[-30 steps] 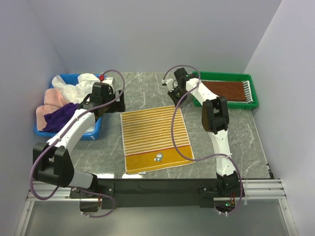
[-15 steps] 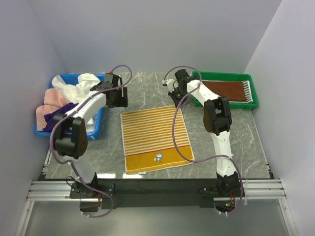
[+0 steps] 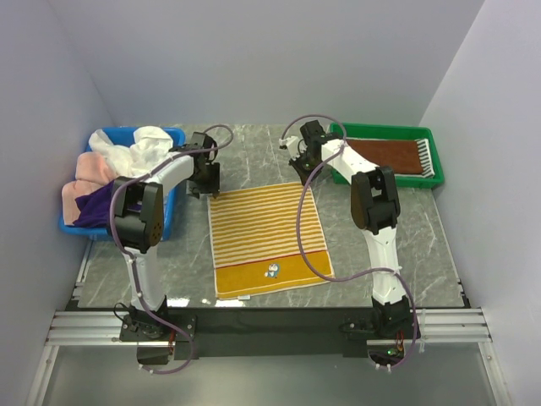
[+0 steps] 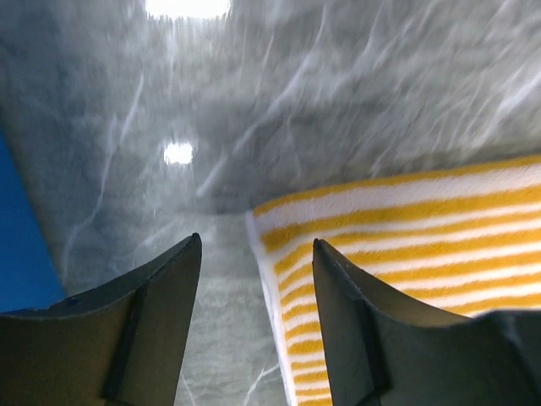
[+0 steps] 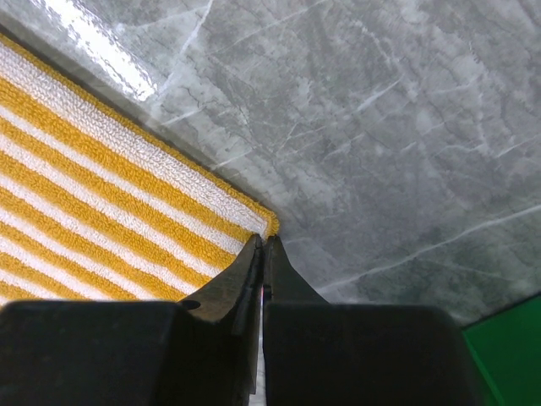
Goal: Fold and stack the towels
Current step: Fold the towel
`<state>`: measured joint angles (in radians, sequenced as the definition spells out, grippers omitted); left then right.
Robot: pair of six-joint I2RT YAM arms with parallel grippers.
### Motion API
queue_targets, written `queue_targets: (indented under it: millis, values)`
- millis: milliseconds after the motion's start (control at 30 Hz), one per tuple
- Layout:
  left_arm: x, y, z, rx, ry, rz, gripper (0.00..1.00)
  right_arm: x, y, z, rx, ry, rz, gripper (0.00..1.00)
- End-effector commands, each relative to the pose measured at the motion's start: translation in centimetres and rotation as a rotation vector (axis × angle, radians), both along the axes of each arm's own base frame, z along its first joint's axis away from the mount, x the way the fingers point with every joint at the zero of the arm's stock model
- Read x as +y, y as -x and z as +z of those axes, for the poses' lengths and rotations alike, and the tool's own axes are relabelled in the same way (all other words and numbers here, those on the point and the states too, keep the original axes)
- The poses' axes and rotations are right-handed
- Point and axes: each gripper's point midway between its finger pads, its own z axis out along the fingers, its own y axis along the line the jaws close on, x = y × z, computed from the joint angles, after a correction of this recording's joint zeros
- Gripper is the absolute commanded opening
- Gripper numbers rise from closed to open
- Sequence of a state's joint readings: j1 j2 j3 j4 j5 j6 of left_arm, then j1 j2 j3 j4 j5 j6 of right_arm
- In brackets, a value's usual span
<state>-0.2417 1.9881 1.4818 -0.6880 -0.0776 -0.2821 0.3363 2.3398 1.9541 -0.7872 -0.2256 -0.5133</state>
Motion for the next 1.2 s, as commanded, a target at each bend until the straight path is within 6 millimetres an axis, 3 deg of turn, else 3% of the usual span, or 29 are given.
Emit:
queue_targets:
  millis: [0, 333, 500, 833, 933, 1033, 1167]
  values:
    - [-0.3, -1.8, 0.9, -0.041, -0.007, -0.007, 0.61, -1.7, 1.1, 0.2, 0.015, 0.074, -0.033, 0.00]
    - [-0.5, -2.6, -0.2, -0.023, 0.016, -0.005, 0.55, -2.1, 1.3, 0.4, 0.005, 0.090, -0.039, 0.00]
    - [-0.2, -2.5, -1.4, 0.000, 0.021, -0.005, 0.39, -2.4, 1.4, 0.2, 0.006, 0.100, -0.045, 0.00]
    - [0.9, 0.0, -5.3, 0.113, -0.035, 0.024, 0.47, -2.6, 1.3, 0.7, -0.010, 0.104, -0.046, 0.00]
    - [1.0, 0.6, -6.2, 0.151, -0.041, 0.029, 0.44, -2.6, 1.4, 0.8, -0.010, 0.102, -0.046, 0.00]
    - [0.9, 1.4, -7.5, 0.197, -0.036, 0.035, 0.37, -2.7, 1.6, 1.0, -0.013, 0.100, -0.046, 0.00]
    - [0.9, 2.0, -8.6, 0.236, -0.037, 0.037, 0.13, -2.5, 1.7, 1.1, -0.014, 0.089, -0.040, 0.00]
